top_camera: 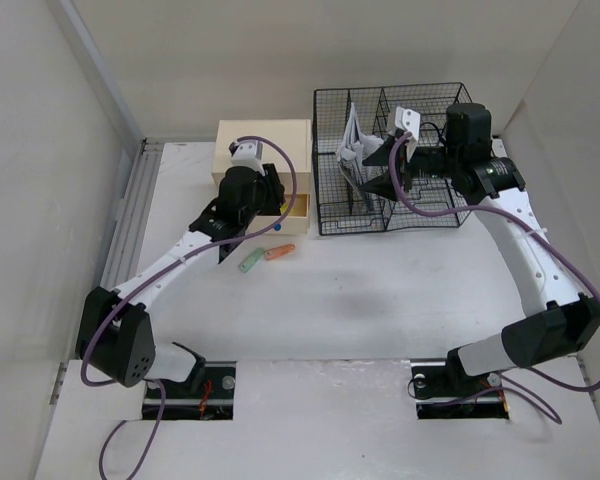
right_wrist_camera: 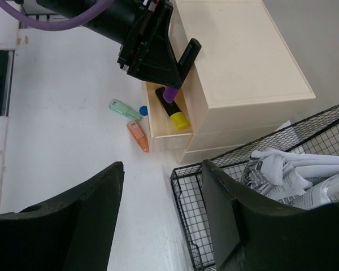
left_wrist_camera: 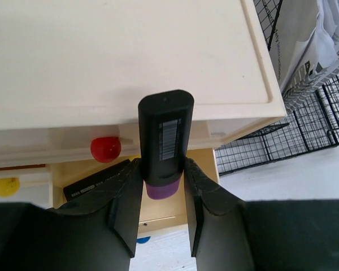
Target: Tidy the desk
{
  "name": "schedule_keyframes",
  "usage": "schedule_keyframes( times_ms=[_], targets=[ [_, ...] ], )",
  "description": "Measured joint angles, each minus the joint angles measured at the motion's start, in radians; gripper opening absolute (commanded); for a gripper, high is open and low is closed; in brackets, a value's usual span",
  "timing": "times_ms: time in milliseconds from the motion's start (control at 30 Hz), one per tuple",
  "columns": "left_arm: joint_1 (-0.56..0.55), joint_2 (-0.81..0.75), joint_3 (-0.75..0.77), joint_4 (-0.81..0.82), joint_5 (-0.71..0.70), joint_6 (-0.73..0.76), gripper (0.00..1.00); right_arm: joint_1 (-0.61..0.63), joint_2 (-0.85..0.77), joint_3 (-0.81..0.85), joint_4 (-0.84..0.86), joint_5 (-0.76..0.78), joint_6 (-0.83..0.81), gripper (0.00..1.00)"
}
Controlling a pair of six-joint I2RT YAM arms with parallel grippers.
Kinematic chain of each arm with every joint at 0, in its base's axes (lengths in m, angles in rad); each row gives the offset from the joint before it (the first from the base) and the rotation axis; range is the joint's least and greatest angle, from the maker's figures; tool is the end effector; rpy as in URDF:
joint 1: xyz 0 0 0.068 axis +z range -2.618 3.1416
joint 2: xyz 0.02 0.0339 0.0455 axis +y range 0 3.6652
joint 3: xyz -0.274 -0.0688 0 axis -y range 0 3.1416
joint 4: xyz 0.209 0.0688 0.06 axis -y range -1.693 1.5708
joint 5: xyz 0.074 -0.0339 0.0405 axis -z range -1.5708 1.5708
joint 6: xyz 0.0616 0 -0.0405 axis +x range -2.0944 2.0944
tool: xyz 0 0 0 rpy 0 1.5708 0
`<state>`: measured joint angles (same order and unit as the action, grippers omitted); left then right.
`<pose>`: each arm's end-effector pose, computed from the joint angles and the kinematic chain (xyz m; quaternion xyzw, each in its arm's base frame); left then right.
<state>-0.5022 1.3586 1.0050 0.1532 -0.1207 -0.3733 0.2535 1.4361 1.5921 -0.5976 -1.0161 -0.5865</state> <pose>0.2767 -0.1435 0.3384 0.0117 0.7737 -0.2255 0.5919 0.2546 0.1201 0.4313 -0.5386 0.5678 0.3278 0.5291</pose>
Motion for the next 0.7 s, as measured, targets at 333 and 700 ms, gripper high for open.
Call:
schedule_keyframes(
  times_ms=[333, 700],
  targets=[
    [0.000, 0.014, 0.005, 0.002, -0.007, -0.001, 0.53, -0.018, 0.000, 0.000, 0.000, -0.013, 0.000, 0.63],
    [0.000, -0.121, -0.011, -0.015, -0.013, -0.002, 0.00, -0.018, 0.012, -0.005, -0.002, -0.044, -0.015, 0.24]
  ],
)
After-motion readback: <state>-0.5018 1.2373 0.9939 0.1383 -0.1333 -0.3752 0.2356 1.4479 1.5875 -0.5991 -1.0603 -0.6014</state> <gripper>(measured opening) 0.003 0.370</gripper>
